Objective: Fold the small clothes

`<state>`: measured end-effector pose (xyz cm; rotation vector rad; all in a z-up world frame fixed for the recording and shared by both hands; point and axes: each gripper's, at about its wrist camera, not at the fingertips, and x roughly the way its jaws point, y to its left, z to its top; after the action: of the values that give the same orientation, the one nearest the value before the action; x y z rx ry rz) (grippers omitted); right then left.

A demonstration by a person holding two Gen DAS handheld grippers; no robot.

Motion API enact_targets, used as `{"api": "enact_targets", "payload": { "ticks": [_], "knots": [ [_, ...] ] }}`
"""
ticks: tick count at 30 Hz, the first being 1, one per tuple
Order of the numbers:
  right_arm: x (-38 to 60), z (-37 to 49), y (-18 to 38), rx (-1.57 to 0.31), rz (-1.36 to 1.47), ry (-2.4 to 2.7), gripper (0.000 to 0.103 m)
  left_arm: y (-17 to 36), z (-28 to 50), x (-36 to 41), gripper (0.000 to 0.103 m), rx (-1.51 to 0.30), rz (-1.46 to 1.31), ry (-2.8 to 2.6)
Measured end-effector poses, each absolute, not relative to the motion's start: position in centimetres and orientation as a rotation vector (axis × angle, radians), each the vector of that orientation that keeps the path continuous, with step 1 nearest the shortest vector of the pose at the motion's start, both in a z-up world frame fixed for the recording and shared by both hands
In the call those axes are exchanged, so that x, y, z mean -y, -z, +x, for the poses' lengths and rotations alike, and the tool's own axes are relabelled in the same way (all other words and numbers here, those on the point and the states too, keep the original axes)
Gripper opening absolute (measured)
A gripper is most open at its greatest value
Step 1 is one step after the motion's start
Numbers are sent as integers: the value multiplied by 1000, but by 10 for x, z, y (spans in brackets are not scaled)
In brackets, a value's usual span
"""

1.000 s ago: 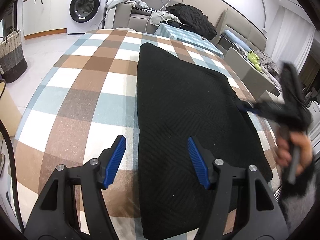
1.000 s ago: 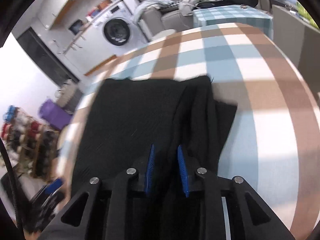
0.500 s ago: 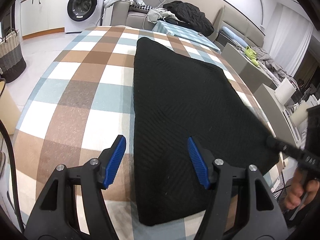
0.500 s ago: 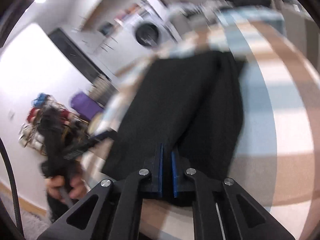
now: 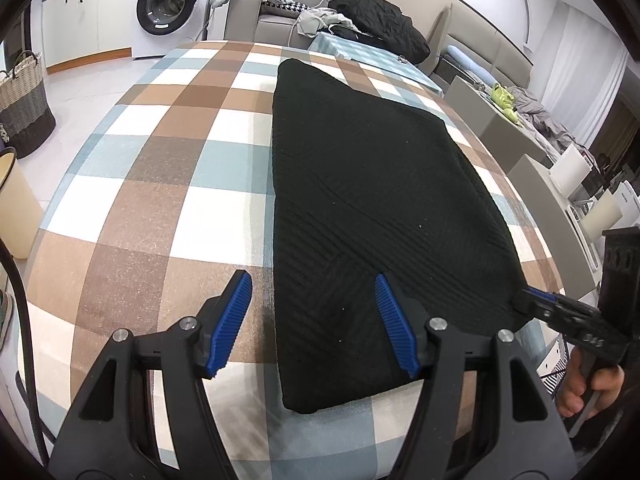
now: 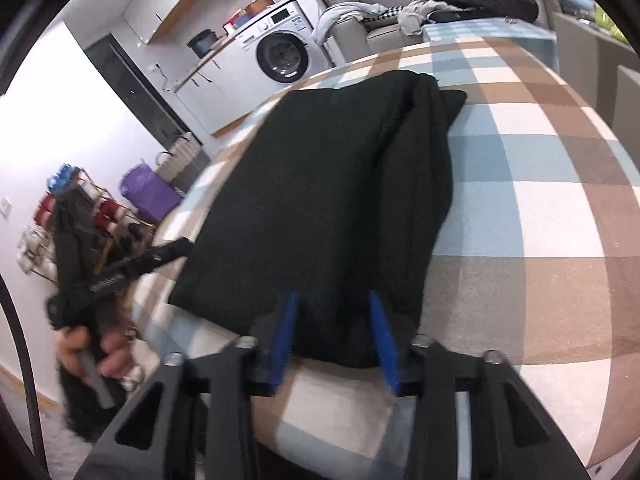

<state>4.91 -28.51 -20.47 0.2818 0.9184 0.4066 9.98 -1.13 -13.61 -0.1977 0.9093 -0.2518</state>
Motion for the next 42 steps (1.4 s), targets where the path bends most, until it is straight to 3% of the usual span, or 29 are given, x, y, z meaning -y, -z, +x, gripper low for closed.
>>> {"api": "enact_targets", "payload": {
  "ticks": [2, 5, 8, 11, 14, 19, 20, 21, 22, 26, 32, 33, 36, 41, 42],
  "knots": [
    [285, 49, 203, -911, 289, -415, 10, 135, 99, 13, 61, -910, -194, 254],
    [285, 41, 183, -835, 289, -462, 9, 133, 97, 13, 61, -904, -188, 255],
    [288, 49, 197, -927, 280, -400, 9, 134, 97, 14, 61, -914, -191, 250],
    [289, 59, 201, -960, 317, -406, 15, 134, 96, 14, 61, -918, -190, 246],
    [291, 73, 191, -935, 332, -414, 31, 133, 98, 13, 61, -913, -196, 252],
    [291, 137, 205, -975, 392, -383, 31, 128, 99, 16, 61, -899, -185, 246],
    [290, 145, 205, -969, 390, -381, 27, 126, 97, 16, 61, -893, -184, 246],
    [287, 151, 202, -954, 358, -361, 10, 124, 97, 15, 61, -888, -182, 243],
    [288, 153, 195, -943, 342, -365, 5, 123, 97, 15, 61, -884, -181, 242],
    [288, 142, 166, -846, 247, -345, 1, 122, 99, 16, 61, -887, -180, 242],
    [321, 148, 193, -915, 387, -305, 1, 132, 105, 19, 61, -918, -164, 243],
    [322, 144, 190, -903, 397, -329, 4, 132, 105, 19, 61, -919, -166, 241],
    [319, 130, 181, -868, 435, -387, 25, 134, 107, 17, 61, -920, -172, 237],
    [288, 144, 197, -951, 405, -431, 26, 134, 110, 19, 61, -919, -173, 251],
    [284, 148, 203, -966, 402, -436, 20, 134, 111, 20, 61, -920, -171, 250]
  ]
}}
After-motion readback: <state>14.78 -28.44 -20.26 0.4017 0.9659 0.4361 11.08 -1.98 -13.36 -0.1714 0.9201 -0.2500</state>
